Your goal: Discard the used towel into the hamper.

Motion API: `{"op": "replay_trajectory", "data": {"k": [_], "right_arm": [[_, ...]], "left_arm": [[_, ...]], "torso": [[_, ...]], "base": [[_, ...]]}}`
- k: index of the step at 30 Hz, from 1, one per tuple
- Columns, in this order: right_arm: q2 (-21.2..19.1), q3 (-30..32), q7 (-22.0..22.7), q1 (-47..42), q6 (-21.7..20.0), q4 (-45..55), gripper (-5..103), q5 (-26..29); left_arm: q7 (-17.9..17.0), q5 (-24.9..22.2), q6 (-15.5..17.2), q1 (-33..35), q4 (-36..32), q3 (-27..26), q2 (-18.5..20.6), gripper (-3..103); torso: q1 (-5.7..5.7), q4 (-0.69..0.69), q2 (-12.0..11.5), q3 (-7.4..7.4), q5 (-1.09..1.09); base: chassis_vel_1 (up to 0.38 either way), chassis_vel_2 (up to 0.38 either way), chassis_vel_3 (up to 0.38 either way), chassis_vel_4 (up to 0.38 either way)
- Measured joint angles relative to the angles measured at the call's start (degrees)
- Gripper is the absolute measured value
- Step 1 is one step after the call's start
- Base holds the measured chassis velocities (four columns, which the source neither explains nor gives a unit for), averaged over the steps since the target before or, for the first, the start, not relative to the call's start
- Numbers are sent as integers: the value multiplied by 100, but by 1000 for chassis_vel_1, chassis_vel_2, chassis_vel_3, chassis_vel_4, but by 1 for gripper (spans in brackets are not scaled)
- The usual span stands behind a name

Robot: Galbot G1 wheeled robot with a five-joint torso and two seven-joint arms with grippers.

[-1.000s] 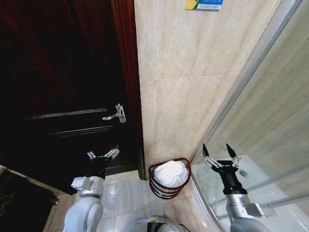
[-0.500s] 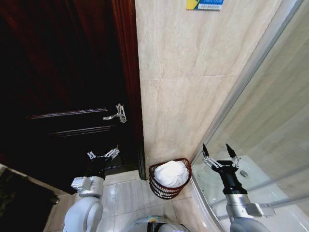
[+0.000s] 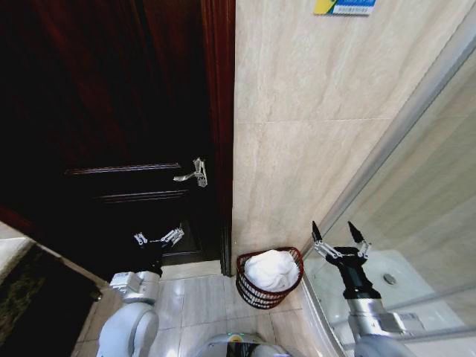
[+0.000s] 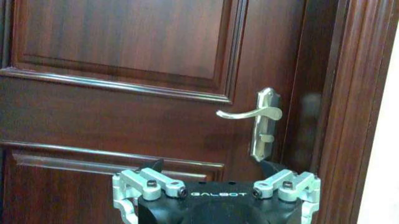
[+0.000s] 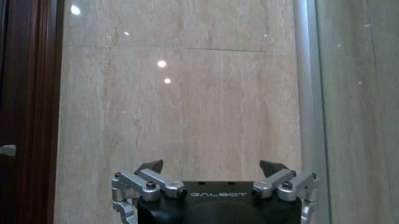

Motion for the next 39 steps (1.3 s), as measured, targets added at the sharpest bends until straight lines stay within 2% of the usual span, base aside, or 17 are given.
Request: {"op": "replay_trajectory", "data": {"k": [9, 18, 21, 23, 25, 26, 27, 29, 39], "right_arm": [[0, 0, 0, 0, 0, -1, 100, 0], [0, 0, 0, 0, 0, -1, 100, 0], [0, 0, 0, 0, 0, -1, 100, 0], [0, 0, 0, 1, -1, -1, 100, 0], [1, -2, -2, 1, -1, -1, 100, 1], [1, -2, -2, 1, -1, -1, 100, 1], [1, -2, -2, 1, -1, -1, 100, 1], [1, -2, -2, 0, -1, -1, 100, 0], [-2, 1, -1, 1, -1, -1, 100, 1]], "left_arm": [[0, 0, 0, 0, 0, 0, -1, 100], [0, 0, 0, 1, 0, 0, 0, 100], [0, 0, 0, 0, 0, 0, 0, 100], [0, 0, 0, 0, -1, -1, 0, 100], [-2, 0, 0, 0, 1, -4, 3, 100], [-2, 0, 0, 0, 1, -4, 3, 100], [-2, 0, 0, 0, 0, -4, 3, 100], [-2, 0, 0, -1, 0, -2, 3, 100], [0, 0, 0, 0, 0, 1, -1, 100]], "torso": [[0, 1, 0, 0, 0], [0, 1, 0, 0, 2], [0, 0, 1, 0, -6], [1, 2, 1, 0, 4], [1, 0, 1, 0, -13], [1, 0, 1, 0, -13], [3, 3, 0, 1, 0], [1, -4, 1, 0, -2], [-18, -4, -32, -17, 0]], "base": [[23, 17, -30, -22], [196, 160, -176, -188], [249, 218, -243, -247], [266, 235, -246, -258], [194, 186, -180, -178], [194, 157, -118, -178], [167, 157, -5, -160], [59, 1, -16, -97], [4, -2, 52, 57]]}}
